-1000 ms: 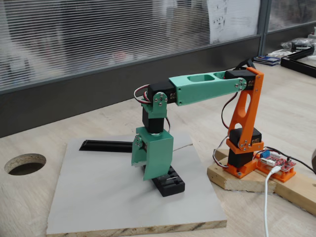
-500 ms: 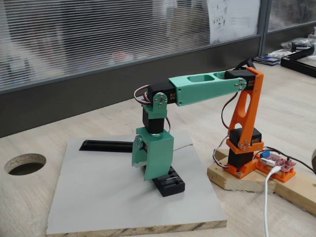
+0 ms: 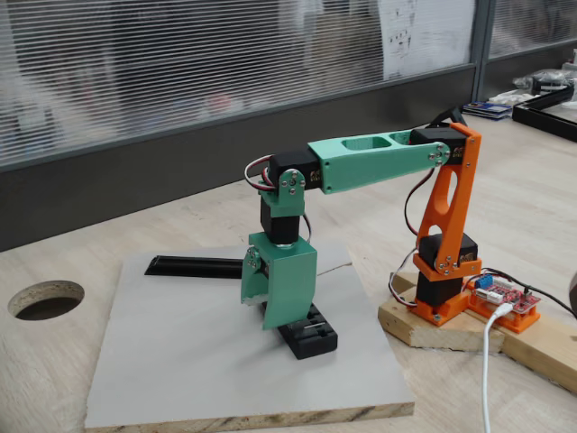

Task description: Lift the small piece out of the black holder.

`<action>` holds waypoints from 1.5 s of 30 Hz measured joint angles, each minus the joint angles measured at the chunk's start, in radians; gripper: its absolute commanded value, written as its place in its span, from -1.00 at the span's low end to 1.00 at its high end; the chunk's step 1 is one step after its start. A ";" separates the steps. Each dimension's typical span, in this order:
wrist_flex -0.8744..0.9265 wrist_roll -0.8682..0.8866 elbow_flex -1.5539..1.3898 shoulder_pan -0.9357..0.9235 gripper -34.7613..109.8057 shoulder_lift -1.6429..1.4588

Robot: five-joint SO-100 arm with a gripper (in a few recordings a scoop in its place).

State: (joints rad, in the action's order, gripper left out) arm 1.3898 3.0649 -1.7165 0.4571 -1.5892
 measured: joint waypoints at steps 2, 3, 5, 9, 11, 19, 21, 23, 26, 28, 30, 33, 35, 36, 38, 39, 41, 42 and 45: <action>0.000 0.000 0.000 0.000 0.13 0.000; 0.000 0.000 0.000 0.000 0.13 0.000; 0.000 0.000 0.000 0.000 0.13 0.000; -0.003 0.000 0.000 0.008 0.13 0.000; 0.000 0.000 0.000 0.005 0.13 0.000; 0.000 0.000 0.000 0.005 0.13 0.000; 0.000 0.000 0.000 0.005 0.13 0.000; 0.000 0.000 0.000 0.005 0.13 0.000; 0.000 0.000 0.000 0.005 0.13 0.000; 0.000 0.000 0.000 0.005 0.13 0.000; 0.000 0.000 0.000 0.005 0.13 0.000; 0.000 0.000 0.000 0.005 0.13 0.000; 0.000 0.000 0.000 0.005 0.13 0.000; 0.000 0.000 0.000 0.005 0.13 0.000; 0.000 0.000 0.000 0.005 0.13 0.000; 0.000 0.008 0.000 0.005 0.13 0.000; 0.000 0.043 0.000 0.005 0.13 0.000; 0.000 0.052 0.000 0.005 0.13 0.000; 0.000 0.066 0.000 0.005 0.13 0.000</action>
State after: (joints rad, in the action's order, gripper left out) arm 1.3898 3.1309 -1.7165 0.4617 -1.5892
